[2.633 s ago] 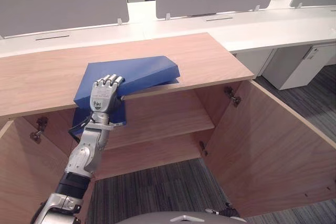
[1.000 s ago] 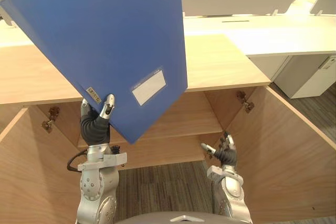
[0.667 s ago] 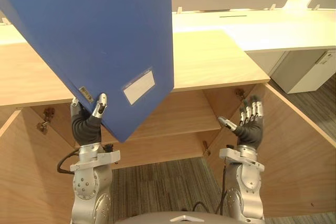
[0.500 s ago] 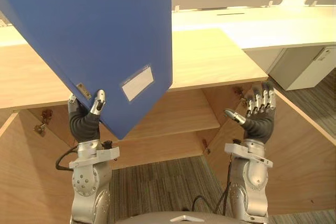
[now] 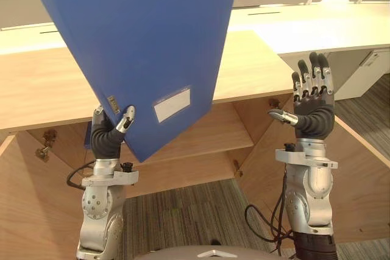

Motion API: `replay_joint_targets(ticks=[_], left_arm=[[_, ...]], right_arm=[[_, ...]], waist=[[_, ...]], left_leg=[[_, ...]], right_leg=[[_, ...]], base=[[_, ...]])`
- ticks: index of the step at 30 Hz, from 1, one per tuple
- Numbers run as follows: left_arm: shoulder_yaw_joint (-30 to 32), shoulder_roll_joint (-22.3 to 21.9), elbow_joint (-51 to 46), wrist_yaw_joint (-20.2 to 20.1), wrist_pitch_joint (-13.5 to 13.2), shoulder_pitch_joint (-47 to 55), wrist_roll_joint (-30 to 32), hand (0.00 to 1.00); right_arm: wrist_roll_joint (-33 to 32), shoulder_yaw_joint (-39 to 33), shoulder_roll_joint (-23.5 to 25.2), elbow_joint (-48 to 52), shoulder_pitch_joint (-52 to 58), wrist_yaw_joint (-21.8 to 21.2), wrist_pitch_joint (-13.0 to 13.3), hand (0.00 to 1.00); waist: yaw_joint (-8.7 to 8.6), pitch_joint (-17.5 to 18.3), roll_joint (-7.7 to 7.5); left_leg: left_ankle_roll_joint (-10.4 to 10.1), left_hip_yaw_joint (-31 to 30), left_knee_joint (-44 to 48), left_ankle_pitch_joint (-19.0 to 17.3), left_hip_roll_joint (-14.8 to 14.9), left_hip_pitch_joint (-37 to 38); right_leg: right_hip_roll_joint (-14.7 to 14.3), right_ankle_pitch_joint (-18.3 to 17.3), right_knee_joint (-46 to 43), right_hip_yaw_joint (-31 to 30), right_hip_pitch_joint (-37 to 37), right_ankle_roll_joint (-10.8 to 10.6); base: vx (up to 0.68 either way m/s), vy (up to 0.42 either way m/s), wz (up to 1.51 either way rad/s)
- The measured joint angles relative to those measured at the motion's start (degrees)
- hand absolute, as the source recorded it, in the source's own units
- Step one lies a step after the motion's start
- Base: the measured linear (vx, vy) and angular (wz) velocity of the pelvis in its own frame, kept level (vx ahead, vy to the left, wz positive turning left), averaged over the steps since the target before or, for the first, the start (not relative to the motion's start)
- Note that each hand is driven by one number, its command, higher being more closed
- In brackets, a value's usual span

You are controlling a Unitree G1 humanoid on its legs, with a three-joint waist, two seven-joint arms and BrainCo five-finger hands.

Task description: Walk over to the cabinet, pick up the folder, carry it to the office cabinet, place the folder inside the office cabinet, then close the office cabinet door

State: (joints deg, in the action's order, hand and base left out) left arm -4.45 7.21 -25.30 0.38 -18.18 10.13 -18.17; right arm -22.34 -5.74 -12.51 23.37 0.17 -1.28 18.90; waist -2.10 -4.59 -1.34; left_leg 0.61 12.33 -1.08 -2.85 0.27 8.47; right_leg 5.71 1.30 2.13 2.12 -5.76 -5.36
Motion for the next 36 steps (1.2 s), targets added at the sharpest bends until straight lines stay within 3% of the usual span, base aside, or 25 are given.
replay_joint_targets(ticks=[9,17,27,28,36], left_arm=[[-0.3,1.9,1.9,-4.65,-0.03,-2.4,-4.18,1.0],[-3.31,3.09,2.0,-8.23,-0.03,-5.11,-6.56,1.0],[-6.95,3.55,2.5,-10.13,-0.03,-5.99,-7.86,1.0],[-6.97,3.66,2.69,-10.19,-0.03,-5.99,-8.41,1.0],[-7.95,6.55,4.1,-10.44,-0.44,-6.02,-9.23,1.0]], right_arm=[[-2.2,3.53,-4.27,-6.23,-4.88,-4.43,-0.71,0.0],[-7.38,7.68,-6.44,-12.49,-8.17,-8.19,-3.14,0.0],[-9.05,11.13,-9.7,-16.21,-12.18,-9.44,-4.24,0.0],[-9.46,11.79,-10.82,-16.9,-12.99,-10.11,-4.24,1.0],[-11.17,16.83,-18.72,-19.94,-15.33,-12.7,-5.7,1.0]], waist=[[0.08,0.0,-0.02],[0.33,0.01,-0.05],[0.8,0.1,-0.16],[0.8,0.1,-0.17],[1.46,0.74,-1.07]], left_leg=[[0.05,-0.05,-0.01,-0.03,-0.07,-0.12],[0.06,-0.19,-0.03,-0.01,-0.1,-0.29],[0.17,-0.17,-0.07,0.08,-0.15,-0.9],[0.22,-0.16,-0.07,0.13,-0.17,-1.05],[0.28,-0.46,-0.14,0.32,-0.25,-1.65]], right_leg=[[0.03,0.06,0.07,0.07,0.03,0.04],[0.04,0.07,0.12,0.2,0.08,0.05],[0.05,0.29,0.12,0.12,0.78,0.06],[0.06,0.38,0.12,0.11,0.92,0.08],[0.14,0.45,0.11,0.31,1.39,0.11]], base=[[0.0,0.0,0.0],[0.0,0.0,0.0],[0.0,0.0,0.0],[0.0,0.0,0.0],[-0.01,-0.01,0.01]])
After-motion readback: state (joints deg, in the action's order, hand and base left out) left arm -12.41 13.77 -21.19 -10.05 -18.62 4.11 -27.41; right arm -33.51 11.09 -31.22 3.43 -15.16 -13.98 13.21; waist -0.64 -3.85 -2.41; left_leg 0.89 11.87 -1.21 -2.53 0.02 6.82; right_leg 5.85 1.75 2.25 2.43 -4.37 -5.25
